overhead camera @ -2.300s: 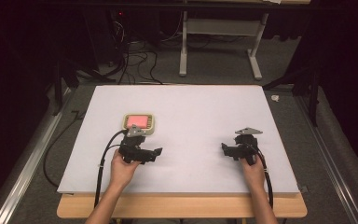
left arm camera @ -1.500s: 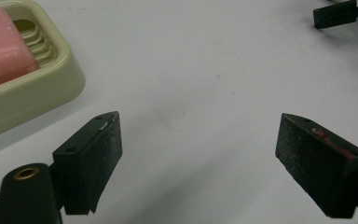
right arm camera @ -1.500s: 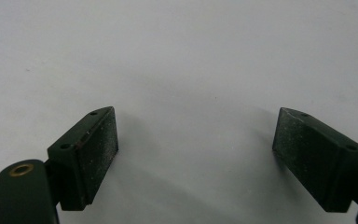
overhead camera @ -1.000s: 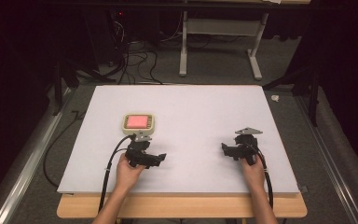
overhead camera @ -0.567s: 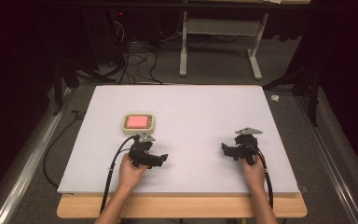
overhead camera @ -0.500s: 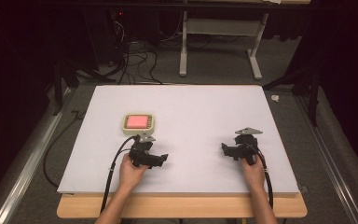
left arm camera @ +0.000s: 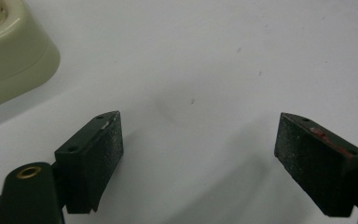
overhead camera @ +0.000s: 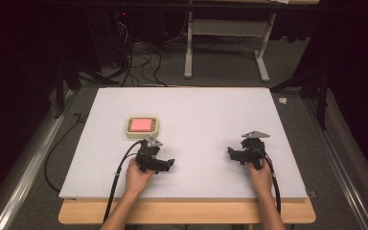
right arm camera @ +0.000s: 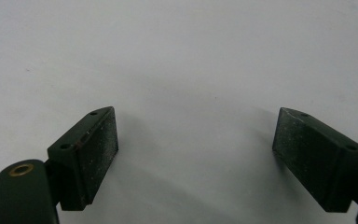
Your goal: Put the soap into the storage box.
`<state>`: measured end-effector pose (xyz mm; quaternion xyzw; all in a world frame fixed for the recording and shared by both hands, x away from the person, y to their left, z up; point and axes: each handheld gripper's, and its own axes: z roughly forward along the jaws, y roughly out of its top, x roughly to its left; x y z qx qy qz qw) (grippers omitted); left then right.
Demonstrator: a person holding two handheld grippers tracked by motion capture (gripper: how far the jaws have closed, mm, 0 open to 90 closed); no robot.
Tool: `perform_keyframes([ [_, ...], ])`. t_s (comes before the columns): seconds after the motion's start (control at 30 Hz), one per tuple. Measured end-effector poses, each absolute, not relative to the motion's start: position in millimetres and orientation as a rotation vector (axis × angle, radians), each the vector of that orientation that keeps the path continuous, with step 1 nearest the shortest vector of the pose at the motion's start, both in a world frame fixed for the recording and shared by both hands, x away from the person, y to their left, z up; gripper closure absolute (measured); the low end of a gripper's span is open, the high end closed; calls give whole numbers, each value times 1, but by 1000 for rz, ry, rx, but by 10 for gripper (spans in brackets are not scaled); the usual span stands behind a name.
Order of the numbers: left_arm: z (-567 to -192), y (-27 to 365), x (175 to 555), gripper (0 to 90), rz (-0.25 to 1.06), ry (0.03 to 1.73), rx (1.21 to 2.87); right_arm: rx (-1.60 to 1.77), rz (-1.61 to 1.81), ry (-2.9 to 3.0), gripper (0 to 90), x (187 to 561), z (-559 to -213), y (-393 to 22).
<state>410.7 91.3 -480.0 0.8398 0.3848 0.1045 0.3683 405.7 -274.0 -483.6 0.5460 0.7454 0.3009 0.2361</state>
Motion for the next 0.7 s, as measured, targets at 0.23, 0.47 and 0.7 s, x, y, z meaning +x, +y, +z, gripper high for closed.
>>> perform_keyframes([
  [0.23,-482,90,410,160,287,988,2137,1497,825,2044,147,406,-484,-274],
  [0.47,-487,86,404,155,381,944,2156,1497,825,2044,147,406,-484,-274],
  [0.7,-487,86,404,154,382,944,2155,1498,826,2044,147,406,-484,-274],
])
